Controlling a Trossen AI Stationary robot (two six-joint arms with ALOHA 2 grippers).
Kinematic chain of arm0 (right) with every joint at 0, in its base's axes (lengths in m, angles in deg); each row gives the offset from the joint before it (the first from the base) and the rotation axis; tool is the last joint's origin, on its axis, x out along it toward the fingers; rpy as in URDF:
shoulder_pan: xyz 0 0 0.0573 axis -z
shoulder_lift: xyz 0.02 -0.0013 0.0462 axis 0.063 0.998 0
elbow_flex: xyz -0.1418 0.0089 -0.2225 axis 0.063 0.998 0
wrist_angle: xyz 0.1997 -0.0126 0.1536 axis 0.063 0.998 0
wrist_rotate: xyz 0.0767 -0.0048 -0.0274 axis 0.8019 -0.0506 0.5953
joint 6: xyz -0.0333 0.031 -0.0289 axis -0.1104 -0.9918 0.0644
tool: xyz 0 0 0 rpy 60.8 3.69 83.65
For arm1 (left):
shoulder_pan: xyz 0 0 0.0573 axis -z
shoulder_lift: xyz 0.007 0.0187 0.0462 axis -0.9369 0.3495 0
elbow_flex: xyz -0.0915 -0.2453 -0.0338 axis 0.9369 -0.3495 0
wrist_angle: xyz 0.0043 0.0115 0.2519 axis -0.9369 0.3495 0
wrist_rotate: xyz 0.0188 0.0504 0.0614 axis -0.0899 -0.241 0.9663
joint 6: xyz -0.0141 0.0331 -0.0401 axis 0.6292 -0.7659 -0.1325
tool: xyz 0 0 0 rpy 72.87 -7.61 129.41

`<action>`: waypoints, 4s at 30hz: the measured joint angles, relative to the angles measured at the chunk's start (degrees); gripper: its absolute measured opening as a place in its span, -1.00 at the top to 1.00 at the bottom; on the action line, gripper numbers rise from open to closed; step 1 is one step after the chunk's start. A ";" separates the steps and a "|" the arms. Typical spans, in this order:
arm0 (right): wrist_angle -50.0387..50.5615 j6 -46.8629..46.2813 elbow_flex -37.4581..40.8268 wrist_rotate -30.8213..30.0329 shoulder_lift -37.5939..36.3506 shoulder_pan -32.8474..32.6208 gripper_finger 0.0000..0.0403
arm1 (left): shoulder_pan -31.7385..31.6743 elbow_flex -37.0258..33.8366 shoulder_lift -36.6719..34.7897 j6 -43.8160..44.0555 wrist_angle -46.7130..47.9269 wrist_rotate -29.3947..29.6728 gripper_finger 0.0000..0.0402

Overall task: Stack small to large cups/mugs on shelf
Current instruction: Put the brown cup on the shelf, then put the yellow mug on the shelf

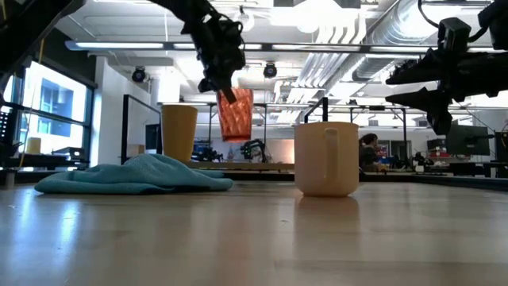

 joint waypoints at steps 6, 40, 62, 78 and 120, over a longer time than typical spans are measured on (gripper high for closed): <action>-0.02 0.01 0.01 -0.07 -0.01 0.02 0.30 | -0.16 -2.50 -0.02 0.01 -2.15 -0.01 1.00; -0.06 0.02 0.00 -0.44 0.00 -0.01 0.30 | -0.15 -2.60 0.04 2.01 -0.63 2.81 1.00; -0.06 0.00 0.01 -0.39 -0.01 0.01 0.30 | -0.15 -6.07 0.13 3.71 -3.00 2.07 1.00; -0.04 0.00 0.00 -0.18 -0.02 0.02 0.30 | 0.00 -6.02 1.90 3.11 -3.87 2.79 1.00; -0.08 -1.31 0.00 -0.44 -0.02 -0.01 0.30 | -0.17 -6.01 -2.52 3.11 -3.19 2.02 0.19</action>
